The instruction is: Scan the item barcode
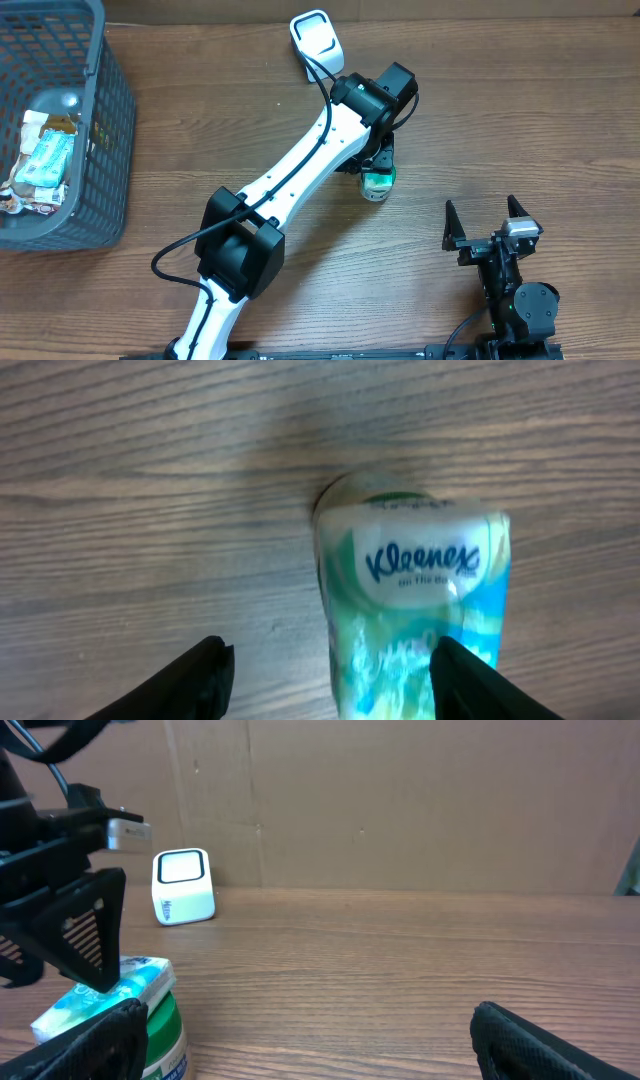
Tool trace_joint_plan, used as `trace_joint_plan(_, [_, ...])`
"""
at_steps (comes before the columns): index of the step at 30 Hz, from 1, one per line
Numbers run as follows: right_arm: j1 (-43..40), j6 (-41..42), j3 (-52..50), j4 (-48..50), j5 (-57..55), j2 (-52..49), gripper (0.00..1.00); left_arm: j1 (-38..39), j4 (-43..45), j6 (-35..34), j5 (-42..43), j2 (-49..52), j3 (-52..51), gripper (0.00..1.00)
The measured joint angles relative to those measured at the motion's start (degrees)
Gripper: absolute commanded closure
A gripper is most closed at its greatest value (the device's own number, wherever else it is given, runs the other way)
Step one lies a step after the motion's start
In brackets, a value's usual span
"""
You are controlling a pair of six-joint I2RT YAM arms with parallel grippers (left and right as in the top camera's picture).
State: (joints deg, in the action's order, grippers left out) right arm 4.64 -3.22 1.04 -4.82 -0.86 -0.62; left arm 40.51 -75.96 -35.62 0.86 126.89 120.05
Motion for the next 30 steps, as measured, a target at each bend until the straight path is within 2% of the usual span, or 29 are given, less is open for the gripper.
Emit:
trace_joint_plan(2, [0.00,0.00,0.00,0.02,-0.02,0.00,0.00,0.00,1.66,0.02,0.02,0.00,-1.07,0.44])
trace_joint_plan(4, [0.00,-0.02,0.00,0.02,0.00,-0.02,0.00,0.17,2.91,-0.04,0.20,0.00,-2.05,0.52])
trace_joint_plan(6, [0.00,-0.02,0.00,0.02,-0.02,-0.02,0.00,0.33,3.74,0.07,0.44,0.00,-2.69,0.55])
trace_joint_plan(8, [0.00,-0.02,0.00,0.02,-0.04,-0.02,0.00,0.39,4.70,-0.22,0.61,-0.02,-3.41,0.62])
trace_joint_plan(11, [0.00,0.00,0.00,0.00,-0.02,0.00,0.00,0.39,6.08,-0.52,1.42,-0.48,-4.52,0.77])
trace_joint_plan(13, [-0.02,0.00,0.00,0.02,0.00,0.00,0.00,0.39,6.86,-0.66,1.86,-0.94,-5.44,0.96])
trace_joint_plan(24, [0.00,-0.02,0.00,0.02,0.00,-0.02,0.00,0.37,6.71,-0.72,2.14,-1.42,-5.64,0.96])
trace_joint_plan(30, [0.00,-0.02,0.00,0.04,-0.02,-0.02,0.00,0.37,1.57,-0.33,-2.21,-1.60,-3.21,0.96])
